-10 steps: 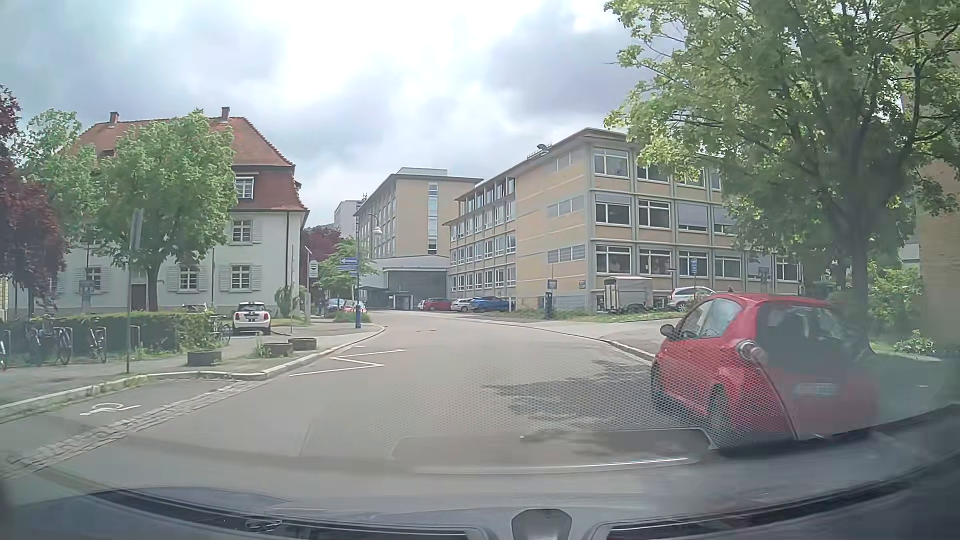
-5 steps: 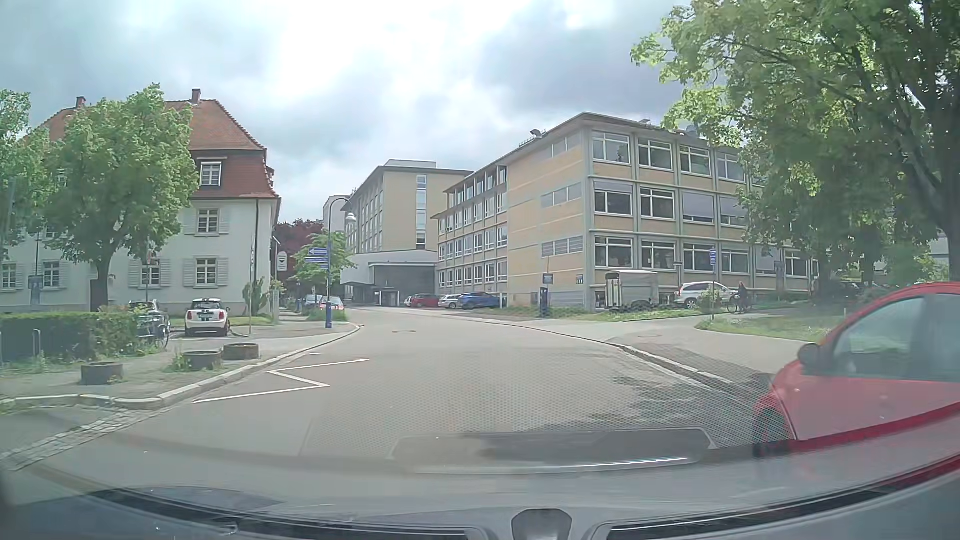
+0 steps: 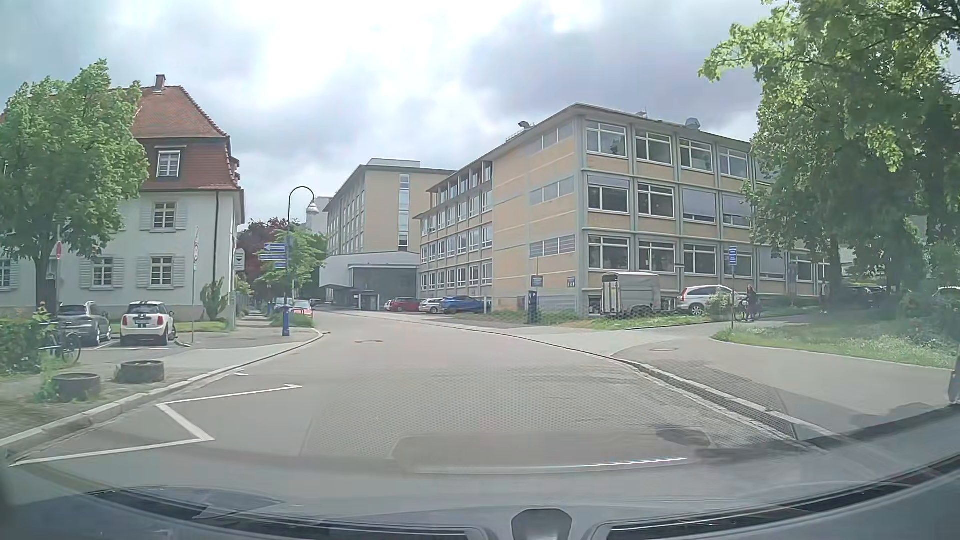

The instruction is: Follow the waypoints while adhering to traffic rules and regulations

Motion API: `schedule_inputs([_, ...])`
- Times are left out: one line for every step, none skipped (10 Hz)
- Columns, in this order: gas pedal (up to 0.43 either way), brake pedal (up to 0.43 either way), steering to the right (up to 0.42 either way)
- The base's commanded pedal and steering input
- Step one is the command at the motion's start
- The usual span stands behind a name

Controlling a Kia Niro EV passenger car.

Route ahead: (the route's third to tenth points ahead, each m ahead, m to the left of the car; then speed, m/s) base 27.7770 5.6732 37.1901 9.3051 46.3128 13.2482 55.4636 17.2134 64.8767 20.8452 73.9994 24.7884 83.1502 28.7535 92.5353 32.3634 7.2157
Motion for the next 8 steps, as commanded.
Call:
schedule_inputs([0.039,0.0,0.04])
schedule_inputs([0.039,0.0,0.04])
schedule_inputs([0.039,0.0,0.04])
schedule_inputs([0.039,0.0,0.037])
schedule_inputs([0.039,0.0,0.032])
schedule_inputs([0.039,0.0,0.02])
schedule_inputs([0.039,0.0,0.011])
schedule_inputs([0.039,0.0,0.003])
